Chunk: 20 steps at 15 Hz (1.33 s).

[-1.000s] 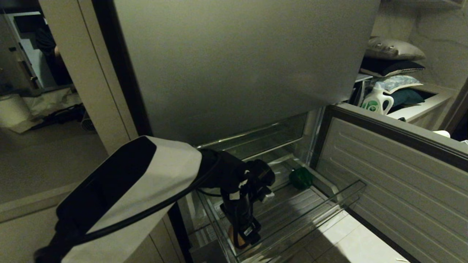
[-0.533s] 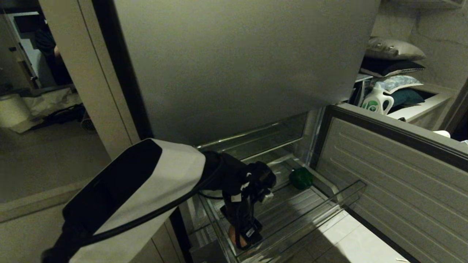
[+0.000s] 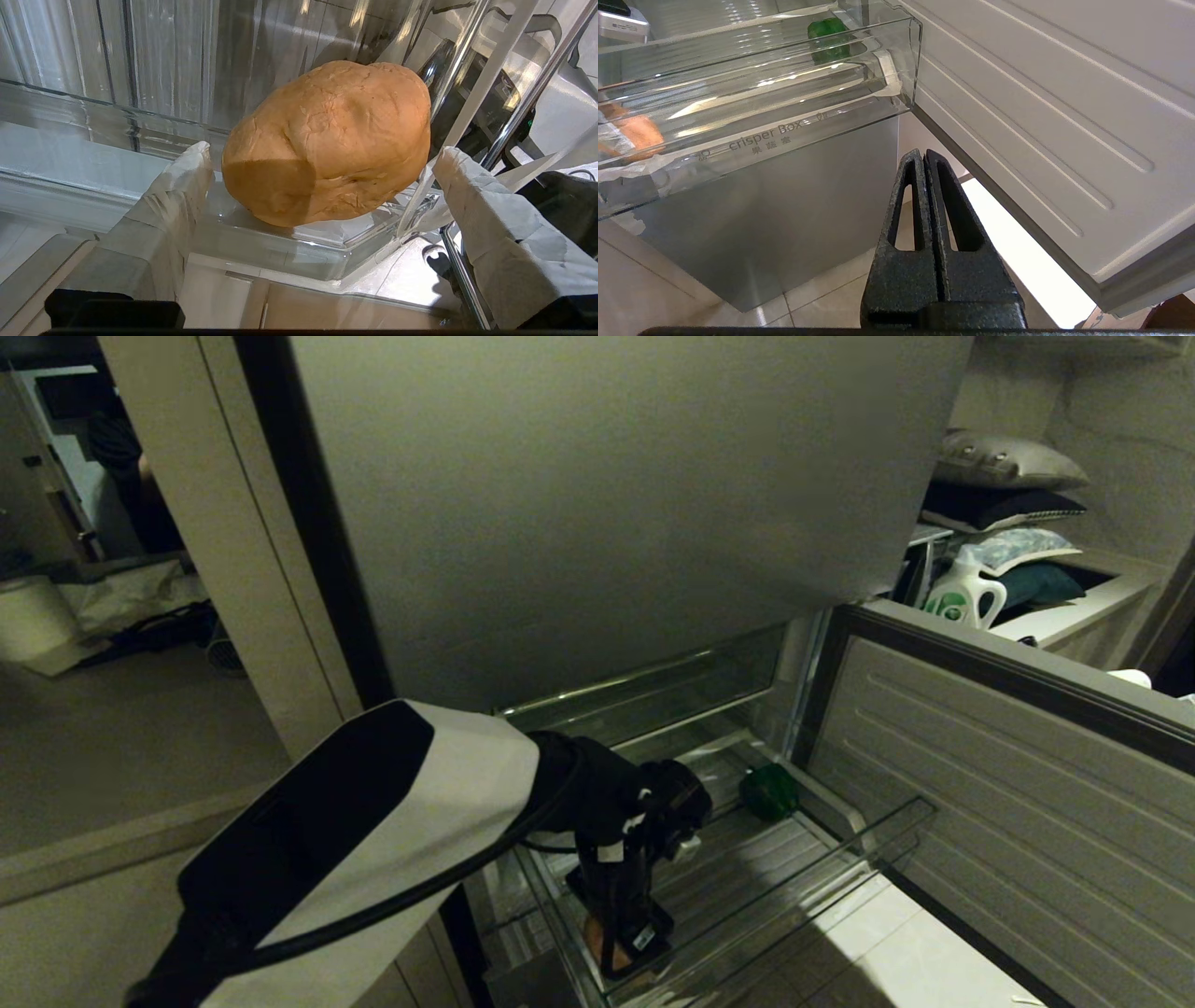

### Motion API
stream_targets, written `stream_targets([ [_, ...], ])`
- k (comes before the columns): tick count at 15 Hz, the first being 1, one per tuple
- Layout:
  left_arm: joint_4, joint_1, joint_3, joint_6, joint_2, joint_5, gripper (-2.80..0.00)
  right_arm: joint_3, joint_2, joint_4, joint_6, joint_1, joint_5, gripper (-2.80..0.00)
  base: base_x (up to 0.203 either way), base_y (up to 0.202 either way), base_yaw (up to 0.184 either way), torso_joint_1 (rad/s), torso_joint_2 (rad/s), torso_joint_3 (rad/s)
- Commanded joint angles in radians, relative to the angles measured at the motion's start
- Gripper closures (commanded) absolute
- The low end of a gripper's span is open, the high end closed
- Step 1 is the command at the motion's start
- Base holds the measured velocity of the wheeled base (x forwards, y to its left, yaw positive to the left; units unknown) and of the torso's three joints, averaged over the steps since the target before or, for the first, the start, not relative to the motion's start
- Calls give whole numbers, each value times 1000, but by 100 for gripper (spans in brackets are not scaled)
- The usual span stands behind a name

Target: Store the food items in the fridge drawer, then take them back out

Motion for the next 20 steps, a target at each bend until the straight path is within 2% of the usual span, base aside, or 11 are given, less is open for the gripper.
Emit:
stream_targets([
  [1, 6, 1, 1, 1, 3, 0, -280, -1, -1, 1, 0, 0, 0, 0, 0, 0, 0, 0, 0, 0],
  [6, 6, 1, 1, 1, 4, 0, -280, -1, -2, 1, 0, 0, 0, 0, 0, 0, 0, 0, 0, 0],
  [7, 5, 1, 1, 1, 4, 0, 0, -1, -2, 2, 0, 0, 0, 0, 0, 0, 0, 0, 0, 0],
  [16, -5, 1, -7, 1, -2, 2, 0, -1, -2, 1, 0, 0, 0, 0, 0, 0, 0, 0, 0, 0],
  [20, 5, 3, -88, -4, 3, 2, 0, -1, -2, 2, 0, 0, 0, 0, 0, 0, 0, 0, 0, 0],
])
